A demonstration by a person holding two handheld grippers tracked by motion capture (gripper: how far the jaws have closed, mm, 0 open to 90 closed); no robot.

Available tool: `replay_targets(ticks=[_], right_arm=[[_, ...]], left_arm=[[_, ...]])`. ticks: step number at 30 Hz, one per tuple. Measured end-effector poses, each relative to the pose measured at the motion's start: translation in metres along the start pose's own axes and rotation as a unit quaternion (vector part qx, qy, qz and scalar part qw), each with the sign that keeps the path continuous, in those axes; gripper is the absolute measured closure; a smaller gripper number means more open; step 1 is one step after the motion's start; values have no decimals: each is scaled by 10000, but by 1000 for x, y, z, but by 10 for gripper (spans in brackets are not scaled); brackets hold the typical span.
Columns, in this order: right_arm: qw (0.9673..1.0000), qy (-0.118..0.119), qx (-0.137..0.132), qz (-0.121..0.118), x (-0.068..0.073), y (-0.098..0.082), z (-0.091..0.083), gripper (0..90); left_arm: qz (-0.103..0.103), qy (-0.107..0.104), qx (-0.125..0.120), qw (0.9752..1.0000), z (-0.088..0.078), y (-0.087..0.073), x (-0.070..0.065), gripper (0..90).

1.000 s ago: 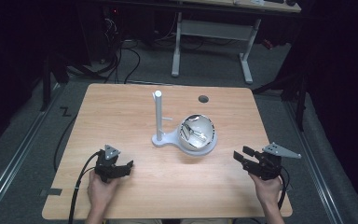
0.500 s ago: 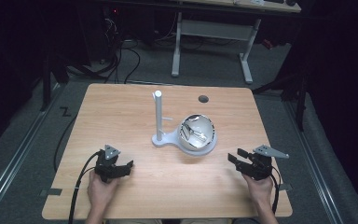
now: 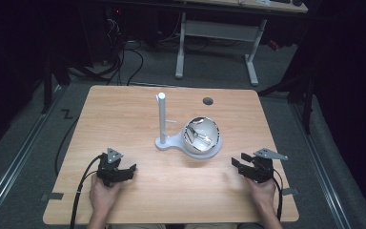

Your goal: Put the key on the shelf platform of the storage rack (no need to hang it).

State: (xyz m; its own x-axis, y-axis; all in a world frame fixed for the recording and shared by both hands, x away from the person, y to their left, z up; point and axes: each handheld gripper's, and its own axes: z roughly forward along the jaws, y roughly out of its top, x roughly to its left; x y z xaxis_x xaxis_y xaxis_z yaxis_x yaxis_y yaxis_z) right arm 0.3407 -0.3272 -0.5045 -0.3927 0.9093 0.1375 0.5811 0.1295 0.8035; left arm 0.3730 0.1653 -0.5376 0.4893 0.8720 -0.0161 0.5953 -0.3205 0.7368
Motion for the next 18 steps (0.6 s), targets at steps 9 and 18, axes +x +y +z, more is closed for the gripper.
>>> replay_targets(ticks=[9, 18], right_arm=[[9993, -260, 218, -144, -1, -3, 13, 457], [9983, -415, 359, -187, -2, -6, 16, 458]], left_arm=[[-1, 0, 0, 10000, 0, 0, 0, 214], [-2, 3, 2, 10000, 0, 0, 0, 214]])
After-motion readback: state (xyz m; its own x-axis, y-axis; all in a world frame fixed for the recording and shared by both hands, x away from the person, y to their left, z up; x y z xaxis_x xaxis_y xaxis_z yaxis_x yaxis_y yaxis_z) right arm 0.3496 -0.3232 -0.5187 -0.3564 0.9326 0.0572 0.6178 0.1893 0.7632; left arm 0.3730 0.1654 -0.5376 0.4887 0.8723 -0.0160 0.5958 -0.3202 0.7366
